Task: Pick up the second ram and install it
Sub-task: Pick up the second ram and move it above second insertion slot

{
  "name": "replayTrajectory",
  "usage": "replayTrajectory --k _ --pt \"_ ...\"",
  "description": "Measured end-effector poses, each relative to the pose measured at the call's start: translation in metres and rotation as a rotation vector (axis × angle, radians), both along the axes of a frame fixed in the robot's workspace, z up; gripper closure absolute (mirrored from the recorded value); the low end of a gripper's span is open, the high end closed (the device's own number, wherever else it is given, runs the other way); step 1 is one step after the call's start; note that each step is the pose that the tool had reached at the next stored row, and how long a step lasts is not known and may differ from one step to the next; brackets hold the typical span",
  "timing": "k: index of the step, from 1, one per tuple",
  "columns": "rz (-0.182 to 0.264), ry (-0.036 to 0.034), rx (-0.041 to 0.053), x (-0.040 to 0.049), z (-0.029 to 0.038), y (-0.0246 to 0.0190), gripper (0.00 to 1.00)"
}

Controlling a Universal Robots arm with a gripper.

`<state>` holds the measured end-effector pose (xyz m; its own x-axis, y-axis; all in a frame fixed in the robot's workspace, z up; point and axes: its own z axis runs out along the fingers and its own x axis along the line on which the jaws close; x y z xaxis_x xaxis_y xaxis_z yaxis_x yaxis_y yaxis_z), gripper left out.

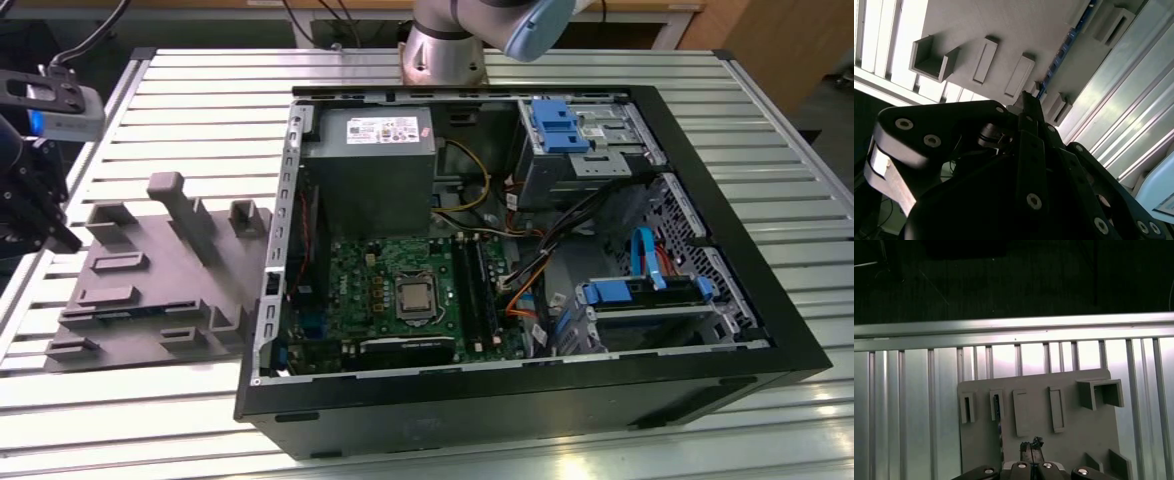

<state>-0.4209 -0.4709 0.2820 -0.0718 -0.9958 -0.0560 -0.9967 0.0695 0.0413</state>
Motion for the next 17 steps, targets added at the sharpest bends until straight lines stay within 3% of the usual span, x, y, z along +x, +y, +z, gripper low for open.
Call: replayTrajectory --k 17 --pt "0.006 0.0001 0.0000 0.0000 -0.0067 0.0000 0.89"
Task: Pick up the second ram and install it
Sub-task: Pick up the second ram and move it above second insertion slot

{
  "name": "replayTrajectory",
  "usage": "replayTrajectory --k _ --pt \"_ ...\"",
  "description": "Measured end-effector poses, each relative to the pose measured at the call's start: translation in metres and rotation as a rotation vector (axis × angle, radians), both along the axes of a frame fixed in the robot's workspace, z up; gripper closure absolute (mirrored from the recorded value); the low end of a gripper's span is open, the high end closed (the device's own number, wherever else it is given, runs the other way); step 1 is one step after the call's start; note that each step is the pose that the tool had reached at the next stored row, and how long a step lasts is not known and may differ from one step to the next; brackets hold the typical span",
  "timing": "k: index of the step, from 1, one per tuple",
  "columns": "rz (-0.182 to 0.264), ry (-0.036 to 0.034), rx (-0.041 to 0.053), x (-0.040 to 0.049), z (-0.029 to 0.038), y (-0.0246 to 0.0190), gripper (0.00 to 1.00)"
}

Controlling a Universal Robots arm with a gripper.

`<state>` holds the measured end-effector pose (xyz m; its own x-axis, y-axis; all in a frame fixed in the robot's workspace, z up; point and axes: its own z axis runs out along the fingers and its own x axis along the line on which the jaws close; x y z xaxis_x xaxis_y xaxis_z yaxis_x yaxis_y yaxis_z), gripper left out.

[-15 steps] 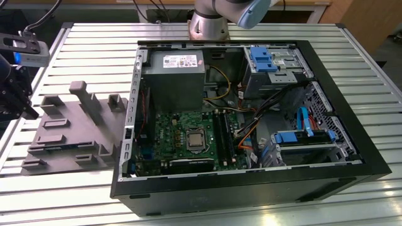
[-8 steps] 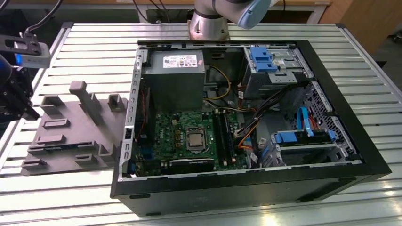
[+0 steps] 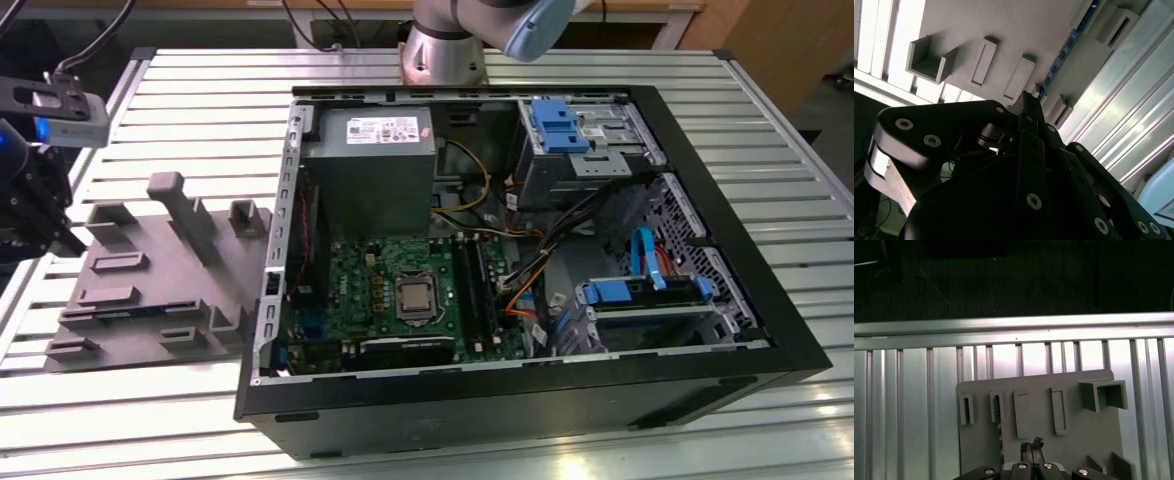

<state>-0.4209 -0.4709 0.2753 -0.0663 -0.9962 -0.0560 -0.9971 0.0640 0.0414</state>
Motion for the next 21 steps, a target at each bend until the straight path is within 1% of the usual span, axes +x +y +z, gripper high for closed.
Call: replayTrajectory --k 21 --pt "0.006 0.0000 0.0000 0.0000 -0.0075 0.0000 0.89"
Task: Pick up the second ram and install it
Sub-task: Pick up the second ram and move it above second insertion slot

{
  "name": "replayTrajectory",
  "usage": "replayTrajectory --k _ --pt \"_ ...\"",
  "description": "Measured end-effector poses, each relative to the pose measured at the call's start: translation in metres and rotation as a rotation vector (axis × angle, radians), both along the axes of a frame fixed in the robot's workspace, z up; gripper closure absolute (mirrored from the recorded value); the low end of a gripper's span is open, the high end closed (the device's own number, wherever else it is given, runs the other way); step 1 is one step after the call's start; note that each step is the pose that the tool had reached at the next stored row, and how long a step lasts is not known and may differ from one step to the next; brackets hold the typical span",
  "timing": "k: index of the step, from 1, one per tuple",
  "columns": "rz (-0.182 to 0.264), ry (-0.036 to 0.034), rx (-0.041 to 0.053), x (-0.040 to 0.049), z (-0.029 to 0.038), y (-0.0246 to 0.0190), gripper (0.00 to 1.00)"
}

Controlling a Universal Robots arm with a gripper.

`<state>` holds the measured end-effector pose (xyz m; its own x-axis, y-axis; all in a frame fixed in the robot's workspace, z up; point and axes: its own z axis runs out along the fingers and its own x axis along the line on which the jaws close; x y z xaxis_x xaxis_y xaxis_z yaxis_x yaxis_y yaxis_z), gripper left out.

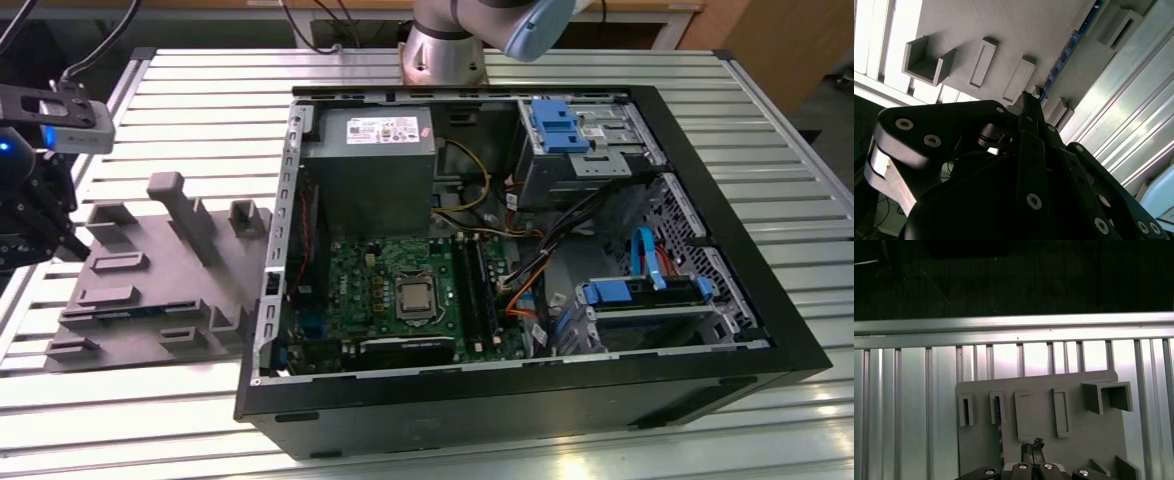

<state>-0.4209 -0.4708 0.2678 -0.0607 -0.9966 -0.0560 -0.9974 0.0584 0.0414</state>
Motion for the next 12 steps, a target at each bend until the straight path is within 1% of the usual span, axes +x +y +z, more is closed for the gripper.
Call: replayTrajectory --k 12 --pt "0.004 0.0000 0.0000 0.0000 -0.0067 0.0000 0.89"
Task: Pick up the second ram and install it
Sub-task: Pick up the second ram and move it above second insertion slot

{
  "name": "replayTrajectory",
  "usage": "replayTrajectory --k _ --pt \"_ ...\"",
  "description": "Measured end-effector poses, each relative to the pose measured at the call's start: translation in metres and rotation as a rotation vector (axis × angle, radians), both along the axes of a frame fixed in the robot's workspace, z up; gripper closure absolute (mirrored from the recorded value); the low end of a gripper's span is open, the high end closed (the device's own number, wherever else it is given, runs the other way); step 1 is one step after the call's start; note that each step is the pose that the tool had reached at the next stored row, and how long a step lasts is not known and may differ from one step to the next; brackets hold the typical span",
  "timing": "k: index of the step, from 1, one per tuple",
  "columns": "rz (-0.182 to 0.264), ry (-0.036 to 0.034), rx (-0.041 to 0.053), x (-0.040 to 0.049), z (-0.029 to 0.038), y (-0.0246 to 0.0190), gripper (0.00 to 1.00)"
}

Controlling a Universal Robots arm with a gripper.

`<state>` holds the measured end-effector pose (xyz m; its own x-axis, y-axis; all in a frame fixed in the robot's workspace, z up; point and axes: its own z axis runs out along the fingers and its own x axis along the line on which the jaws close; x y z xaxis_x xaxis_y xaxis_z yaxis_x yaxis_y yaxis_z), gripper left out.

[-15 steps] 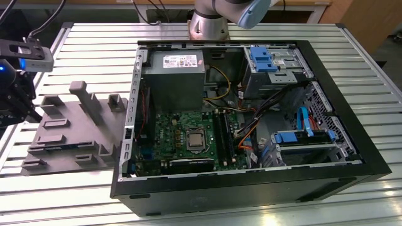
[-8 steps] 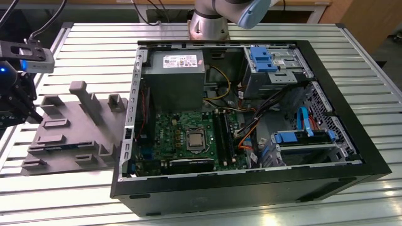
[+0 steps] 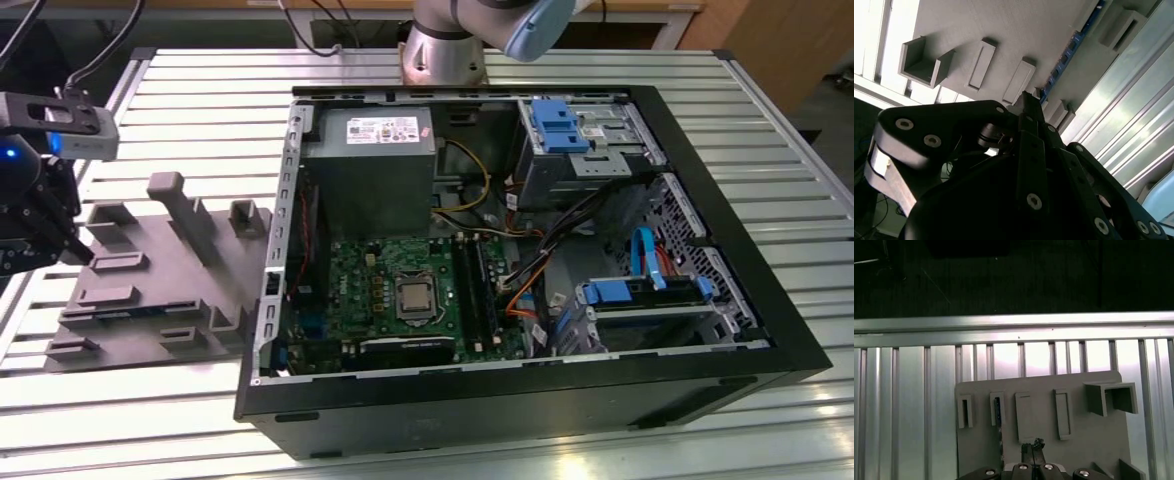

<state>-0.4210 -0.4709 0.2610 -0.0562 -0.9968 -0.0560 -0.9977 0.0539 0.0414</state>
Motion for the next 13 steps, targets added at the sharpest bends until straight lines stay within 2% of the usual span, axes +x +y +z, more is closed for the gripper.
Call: replayTrajectory --k 13 --pt "0.004 0.0000 0.0000 0.0000 -0.0079 -0.0001 0.89"
